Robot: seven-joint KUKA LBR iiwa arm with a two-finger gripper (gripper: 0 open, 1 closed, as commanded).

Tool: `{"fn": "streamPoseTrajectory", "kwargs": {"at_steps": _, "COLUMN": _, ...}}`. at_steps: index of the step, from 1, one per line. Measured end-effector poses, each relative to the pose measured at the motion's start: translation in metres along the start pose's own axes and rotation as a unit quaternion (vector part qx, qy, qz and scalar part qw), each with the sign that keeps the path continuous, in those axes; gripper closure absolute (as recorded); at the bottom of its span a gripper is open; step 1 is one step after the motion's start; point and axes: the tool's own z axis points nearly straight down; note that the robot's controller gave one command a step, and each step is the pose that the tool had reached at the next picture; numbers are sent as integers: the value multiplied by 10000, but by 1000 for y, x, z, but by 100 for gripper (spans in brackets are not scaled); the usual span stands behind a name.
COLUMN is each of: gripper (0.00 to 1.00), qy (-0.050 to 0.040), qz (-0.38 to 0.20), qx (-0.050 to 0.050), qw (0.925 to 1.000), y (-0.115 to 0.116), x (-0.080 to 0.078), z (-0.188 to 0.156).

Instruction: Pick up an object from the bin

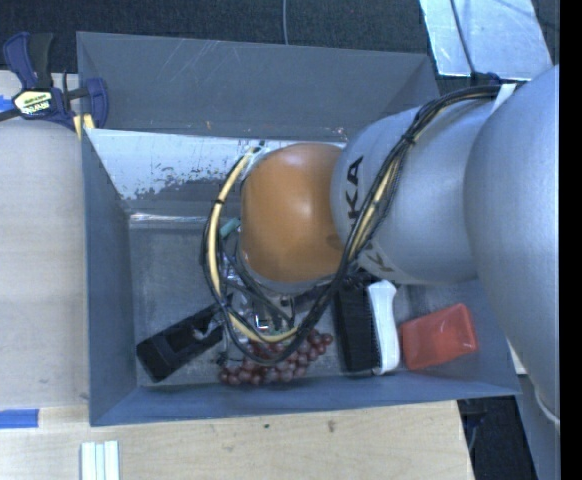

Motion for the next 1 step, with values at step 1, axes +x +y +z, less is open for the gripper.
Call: {"fn": "streamPoseTrajectory", "kwargs": {"at_steps": 1, "gripper": 0, "qy": -2, "qz": -32, "qx": -1, "qw": 10000, "y": 0, "x": -1, "z": 0}}
